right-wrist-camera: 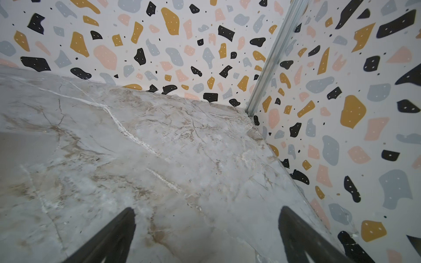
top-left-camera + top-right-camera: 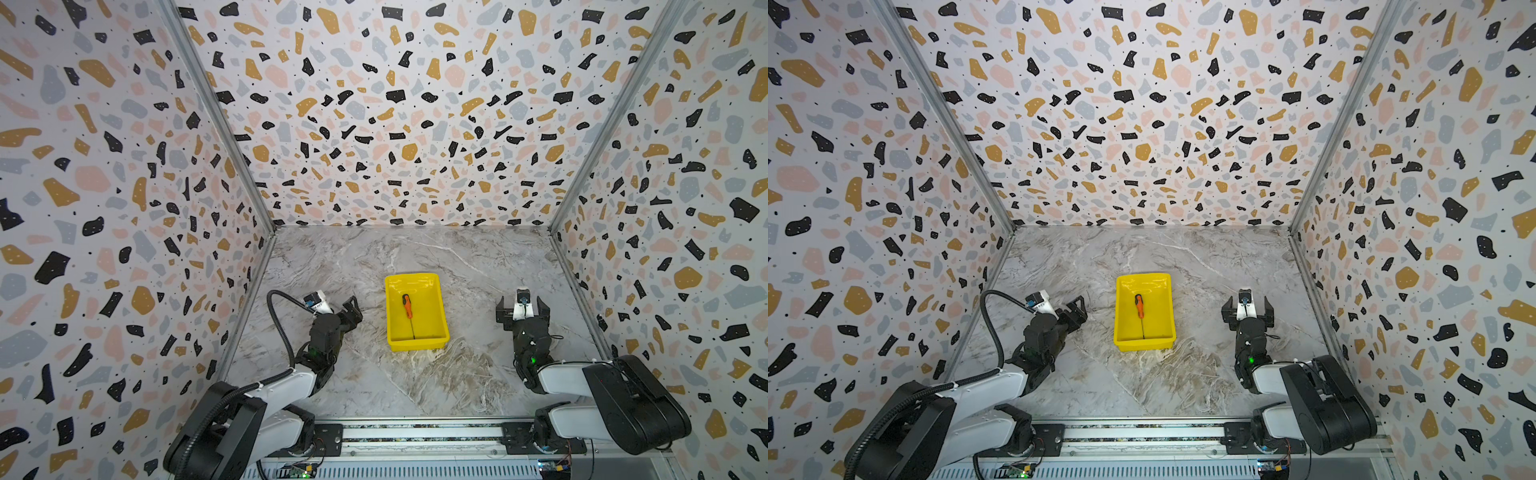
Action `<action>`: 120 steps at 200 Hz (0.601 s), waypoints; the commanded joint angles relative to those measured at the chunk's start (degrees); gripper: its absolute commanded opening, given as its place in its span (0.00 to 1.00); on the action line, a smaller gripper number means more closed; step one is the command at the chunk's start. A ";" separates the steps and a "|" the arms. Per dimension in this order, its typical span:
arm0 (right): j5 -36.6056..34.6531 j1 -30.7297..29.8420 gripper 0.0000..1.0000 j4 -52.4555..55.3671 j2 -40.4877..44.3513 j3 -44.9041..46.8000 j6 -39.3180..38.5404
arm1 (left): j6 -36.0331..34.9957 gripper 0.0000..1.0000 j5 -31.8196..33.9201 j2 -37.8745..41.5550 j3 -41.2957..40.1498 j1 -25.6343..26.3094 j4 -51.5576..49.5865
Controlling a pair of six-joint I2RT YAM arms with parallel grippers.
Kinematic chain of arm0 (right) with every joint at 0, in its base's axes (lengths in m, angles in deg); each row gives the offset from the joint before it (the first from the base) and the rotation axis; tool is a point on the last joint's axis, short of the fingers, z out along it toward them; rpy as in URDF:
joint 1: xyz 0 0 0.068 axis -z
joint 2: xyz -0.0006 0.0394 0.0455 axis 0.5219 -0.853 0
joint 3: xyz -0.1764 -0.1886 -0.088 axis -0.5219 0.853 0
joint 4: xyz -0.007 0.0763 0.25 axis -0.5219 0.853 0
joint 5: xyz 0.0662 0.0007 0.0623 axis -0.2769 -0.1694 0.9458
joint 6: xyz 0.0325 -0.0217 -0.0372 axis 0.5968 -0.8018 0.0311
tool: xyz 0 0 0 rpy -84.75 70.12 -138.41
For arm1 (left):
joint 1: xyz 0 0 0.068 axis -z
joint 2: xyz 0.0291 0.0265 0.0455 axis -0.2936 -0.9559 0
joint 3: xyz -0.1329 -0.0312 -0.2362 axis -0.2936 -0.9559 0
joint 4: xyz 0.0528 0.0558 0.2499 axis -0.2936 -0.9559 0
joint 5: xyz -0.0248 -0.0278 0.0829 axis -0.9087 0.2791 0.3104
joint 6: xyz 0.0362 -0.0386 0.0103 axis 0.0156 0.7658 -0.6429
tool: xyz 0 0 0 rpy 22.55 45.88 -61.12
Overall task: Put the screwdriver in the bin
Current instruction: Reset both arms
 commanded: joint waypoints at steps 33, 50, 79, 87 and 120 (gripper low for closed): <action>3.74 1.25 0.99 -8.25 -4.54 -1.23 1.57 | 0.13 0.88 0.22 -1.59 1.49 0.03 3.12; 4.29 1.62 0.99 -8.06 -4.41 -1.44 1.76 | 0.19 0.88 -0.22 -2.10 1.90 0.03 2.90; 4.52 1.70 0.99 -6.33 -4.57 -1.93 1.90 | 1.16 0.88 -0.89 -2.74 2.04 0.05 4.01; 4.84 1.99 0.99 -5.37 -4.75 -2.43 2.04 | 1.38 0.87 -1.39 -3.34 2.08 0.04 4.67; 6.49 3.02 0.99 -2.17 -5.00 -4.20 2.88 | 0.94 0.87 -1.96 -5.50 3.50 0.02 2.42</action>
